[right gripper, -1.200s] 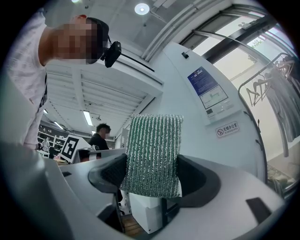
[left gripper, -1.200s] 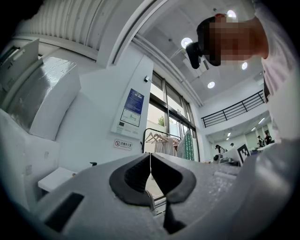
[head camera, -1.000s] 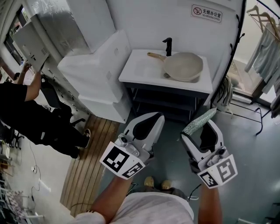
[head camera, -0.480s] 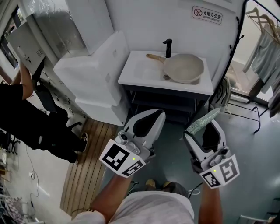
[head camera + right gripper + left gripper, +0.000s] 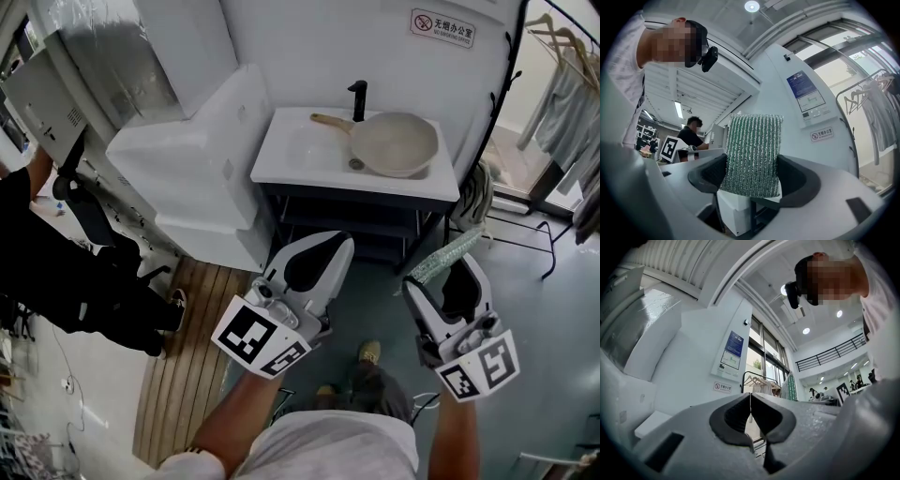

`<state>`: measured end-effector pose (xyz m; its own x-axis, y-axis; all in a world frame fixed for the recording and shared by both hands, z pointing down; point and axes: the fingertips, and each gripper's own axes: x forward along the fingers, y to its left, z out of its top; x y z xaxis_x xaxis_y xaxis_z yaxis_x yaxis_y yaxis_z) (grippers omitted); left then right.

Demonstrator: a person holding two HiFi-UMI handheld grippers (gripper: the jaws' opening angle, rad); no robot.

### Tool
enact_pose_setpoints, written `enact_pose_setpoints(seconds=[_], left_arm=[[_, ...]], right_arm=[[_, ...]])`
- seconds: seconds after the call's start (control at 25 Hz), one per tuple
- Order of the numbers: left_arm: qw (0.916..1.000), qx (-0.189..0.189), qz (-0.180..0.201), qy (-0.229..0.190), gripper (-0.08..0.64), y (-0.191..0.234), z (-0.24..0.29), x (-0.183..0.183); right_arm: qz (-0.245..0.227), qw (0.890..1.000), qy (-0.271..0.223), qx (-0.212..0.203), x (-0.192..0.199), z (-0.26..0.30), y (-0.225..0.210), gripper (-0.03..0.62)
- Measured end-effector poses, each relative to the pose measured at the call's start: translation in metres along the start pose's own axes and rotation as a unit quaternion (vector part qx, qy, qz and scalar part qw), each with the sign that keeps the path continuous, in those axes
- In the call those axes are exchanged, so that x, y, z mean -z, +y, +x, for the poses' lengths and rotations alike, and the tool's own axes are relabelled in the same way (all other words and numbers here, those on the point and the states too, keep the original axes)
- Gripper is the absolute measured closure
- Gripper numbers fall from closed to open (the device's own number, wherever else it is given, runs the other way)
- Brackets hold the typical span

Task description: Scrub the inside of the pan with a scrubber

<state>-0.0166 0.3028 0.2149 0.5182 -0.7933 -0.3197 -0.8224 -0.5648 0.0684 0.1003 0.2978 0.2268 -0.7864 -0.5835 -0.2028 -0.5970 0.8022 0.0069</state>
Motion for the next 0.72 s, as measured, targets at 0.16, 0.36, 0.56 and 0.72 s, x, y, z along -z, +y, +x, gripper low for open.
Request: enact_pose_setpoints(seconds=[0.16,0.36,0.56,0.72], left_arm=[[1.0,0.0,0.003,-0.001,0.543,0.009,0.008,0.002],[1.0,-0.004,0.004,0.005,0.543,0.027,0.029,0.012],[0.9999,-0.007,0.007,0.01,0.545,0.048,0.062,0.024],[0.9998,-0.011,0.012,0.013,0.543,0.068,0.092,0.032]], right_arm=[[0.0,1.0,-0.001,-0.002,0.004,0.009,-0.009,0.253],[0.004,1.0,-0.002,-0.004,0.01,0.027,-0.033,0.253],[0.005,1.0,-0.002,-0.005,0.015,0.048,-0.069,0.253],[0.004,1.0,-0.002,-0.01,0.019,0.07,-0.102,0.253]])
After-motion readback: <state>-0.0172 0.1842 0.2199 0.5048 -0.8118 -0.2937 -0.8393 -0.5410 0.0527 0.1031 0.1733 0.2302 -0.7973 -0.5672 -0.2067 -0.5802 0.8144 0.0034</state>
